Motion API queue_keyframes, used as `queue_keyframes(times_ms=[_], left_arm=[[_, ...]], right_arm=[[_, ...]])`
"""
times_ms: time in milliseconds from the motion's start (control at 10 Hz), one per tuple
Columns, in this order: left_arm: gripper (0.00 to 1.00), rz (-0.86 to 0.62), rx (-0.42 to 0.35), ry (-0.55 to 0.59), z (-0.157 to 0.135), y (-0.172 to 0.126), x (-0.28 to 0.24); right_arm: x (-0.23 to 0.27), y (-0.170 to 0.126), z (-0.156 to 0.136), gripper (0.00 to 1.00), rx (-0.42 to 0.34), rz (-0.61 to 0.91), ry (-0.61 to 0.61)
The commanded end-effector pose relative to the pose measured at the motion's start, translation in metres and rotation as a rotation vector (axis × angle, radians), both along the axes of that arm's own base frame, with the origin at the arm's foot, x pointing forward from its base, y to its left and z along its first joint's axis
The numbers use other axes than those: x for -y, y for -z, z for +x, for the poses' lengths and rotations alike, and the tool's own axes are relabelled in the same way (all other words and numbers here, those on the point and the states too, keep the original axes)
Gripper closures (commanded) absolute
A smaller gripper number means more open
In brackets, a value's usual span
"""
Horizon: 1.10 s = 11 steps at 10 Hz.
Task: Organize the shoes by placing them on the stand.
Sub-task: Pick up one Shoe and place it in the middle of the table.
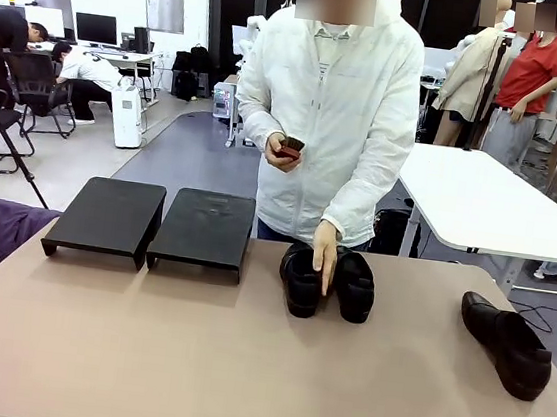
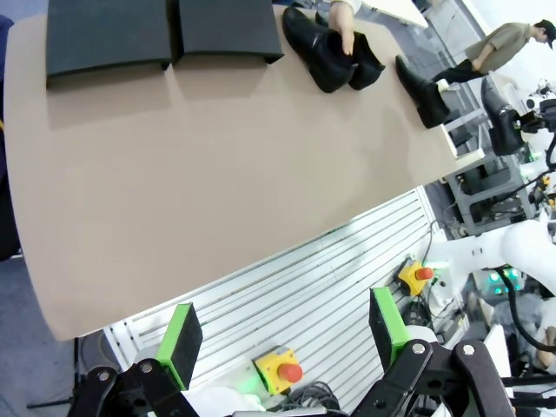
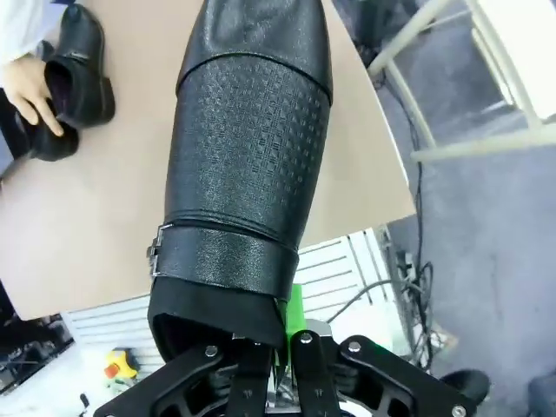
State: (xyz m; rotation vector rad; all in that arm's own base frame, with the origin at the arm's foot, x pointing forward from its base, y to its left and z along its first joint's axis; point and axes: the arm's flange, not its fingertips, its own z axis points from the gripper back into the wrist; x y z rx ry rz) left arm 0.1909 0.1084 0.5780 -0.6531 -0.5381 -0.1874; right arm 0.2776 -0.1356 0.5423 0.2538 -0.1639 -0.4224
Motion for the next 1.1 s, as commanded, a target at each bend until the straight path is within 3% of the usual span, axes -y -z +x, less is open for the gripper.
queue_keyframes(times_ms=[0,200,500,800,1000], left_arm=[[0.00,-0.011,0.012,0.016,-0.001,0.001,0.000],[0.00,-0.011,0.012,0.016,-0.001,0.001,0.000],[0.00,-0.011,0.012,0.016,-0.001,0.001,0.000],[0.00,-0.011,0.012,0.016,-0.001,0.001,0.000],[0.00,-0.011,0.012,0.016,-0.001,0.001,0.000]], right_arm=[[-0.038,0.007,0.018,1.00,0.039,0.009,-0.053],[-0.105,-0.008,0.021,1.00,0.086,-0.013,-0.206],[-0.257,-0.013,0.026,1.00,0.127,-0.048,-0.462],[-0.408,0.047,0.045,1.00,0.072,0.011,-0.554],[-0.466,0.085,0.059,1.00,0.062,0.085,-0.506]])
